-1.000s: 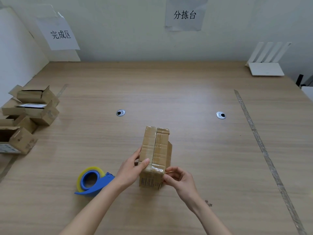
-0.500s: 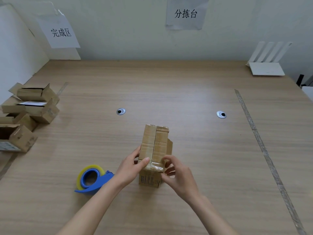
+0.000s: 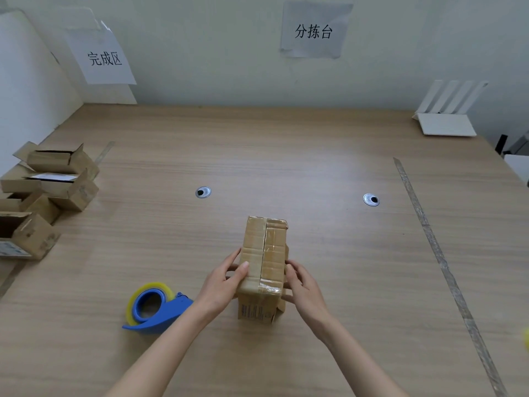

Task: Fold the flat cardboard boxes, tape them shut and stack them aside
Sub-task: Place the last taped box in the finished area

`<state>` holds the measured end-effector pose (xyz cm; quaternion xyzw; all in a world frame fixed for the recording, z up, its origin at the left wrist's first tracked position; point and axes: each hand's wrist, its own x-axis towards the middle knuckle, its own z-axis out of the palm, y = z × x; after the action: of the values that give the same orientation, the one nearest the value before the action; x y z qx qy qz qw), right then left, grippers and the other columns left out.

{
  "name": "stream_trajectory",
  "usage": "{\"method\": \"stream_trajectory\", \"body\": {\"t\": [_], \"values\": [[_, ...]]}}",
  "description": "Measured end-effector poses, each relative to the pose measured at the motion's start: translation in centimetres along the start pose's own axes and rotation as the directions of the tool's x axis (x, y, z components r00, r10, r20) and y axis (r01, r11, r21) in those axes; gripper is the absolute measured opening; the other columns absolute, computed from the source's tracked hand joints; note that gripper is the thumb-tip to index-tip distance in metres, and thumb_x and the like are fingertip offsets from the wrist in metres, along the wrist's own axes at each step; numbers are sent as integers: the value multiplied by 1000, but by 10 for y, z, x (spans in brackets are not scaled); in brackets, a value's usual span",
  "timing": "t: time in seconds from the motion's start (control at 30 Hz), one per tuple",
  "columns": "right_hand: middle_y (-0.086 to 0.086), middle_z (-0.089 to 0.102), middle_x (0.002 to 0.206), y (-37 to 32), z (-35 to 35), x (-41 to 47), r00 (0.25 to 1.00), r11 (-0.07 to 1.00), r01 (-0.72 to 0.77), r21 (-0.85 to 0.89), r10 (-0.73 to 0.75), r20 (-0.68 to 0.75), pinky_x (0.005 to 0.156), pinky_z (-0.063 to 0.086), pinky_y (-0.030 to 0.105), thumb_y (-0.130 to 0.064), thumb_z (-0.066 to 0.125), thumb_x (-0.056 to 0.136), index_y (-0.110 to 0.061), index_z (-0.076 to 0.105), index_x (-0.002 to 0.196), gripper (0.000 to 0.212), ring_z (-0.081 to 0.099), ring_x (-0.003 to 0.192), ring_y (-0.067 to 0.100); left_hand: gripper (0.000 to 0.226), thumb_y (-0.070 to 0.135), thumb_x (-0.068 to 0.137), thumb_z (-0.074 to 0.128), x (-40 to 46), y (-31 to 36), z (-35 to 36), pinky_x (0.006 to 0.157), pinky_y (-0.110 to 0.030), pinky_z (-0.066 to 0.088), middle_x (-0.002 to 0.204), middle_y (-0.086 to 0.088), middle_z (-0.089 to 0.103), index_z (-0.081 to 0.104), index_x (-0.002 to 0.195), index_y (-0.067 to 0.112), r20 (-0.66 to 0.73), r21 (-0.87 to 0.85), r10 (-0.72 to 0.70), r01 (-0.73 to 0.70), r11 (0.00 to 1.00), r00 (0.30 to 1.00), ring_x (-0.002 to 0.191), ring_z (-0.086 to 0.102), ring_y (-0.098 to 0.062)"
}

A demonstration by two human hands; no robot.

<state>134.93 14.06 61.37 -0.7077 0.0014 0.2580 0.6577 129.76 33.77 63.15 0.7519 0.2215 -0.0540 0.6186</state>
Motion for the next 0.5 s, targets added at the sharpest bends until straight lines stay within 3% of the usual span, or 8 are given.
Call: {"method": "stream_trajectory", "body": {"t": [0.1,0.23,0.3,0.4,0.43,0.5], "values": [[-3,70,127,-13,4,-2,1000,1000,-6,29,6,21,94,60,36,-32,46,109,-25,54,142,35,71,110,11,43,38,99,60,-3,9,6,90,-37,59,117,9,68,50,140,45,-30,-11,25,-25,1000,999,103,69,-9],[-8,68,129,-42,-5,-9,999,999,32,-36,-31,34,99,56,38,-24,52,105,-35,50,143,40,68,112,10,27,45,101,54,-7,41,-1,93,-29,54,114,9,72,64,124,36,-102,-112,20,-31,993,995,106,67,-4],[-8,68,128,-63,-8,-11,998,996,62,-64,-61,19,101,54,38,-21,54,103,-38,49,143,44,67,113,8,32,53,98,52,-9,66,-5,85,-24,54,104,10,75,67,112,28,-113,-146,35,-51,988,993,98,69,-3],[-7,65,131,-104,-10,-16,994,992,113,-51,-112,12,103,53,36,-20,48,106,-35,51,141,38,66,116,9,49,64,88,51,-15,104,-8,63,-7,48,93,13,74,61,102,18,-146,-156,82,-104,982,986,83,67,7],[-7,66,131,-117,-10,-18,993,993,115,-29,-115,9,100,53,32,-21,43,108,-34,53,137,33,66,114,8,52,66,87,50,-16,113,-9,65,-6,47,93,11,74,60,102,18,-155,-159,89,-114,981,984,85,67,8],[-6,65,129,-148,-10,-25,994,994,106,-1,-106,10,94,52,25,-30,32,112,-34,56,127,29,65,113,9,53,72,87,46,-18,134,-13,87,-20,50,105,12,69,58,108,25,-157,-189,95,-124,974,983,101,64,0]]}}
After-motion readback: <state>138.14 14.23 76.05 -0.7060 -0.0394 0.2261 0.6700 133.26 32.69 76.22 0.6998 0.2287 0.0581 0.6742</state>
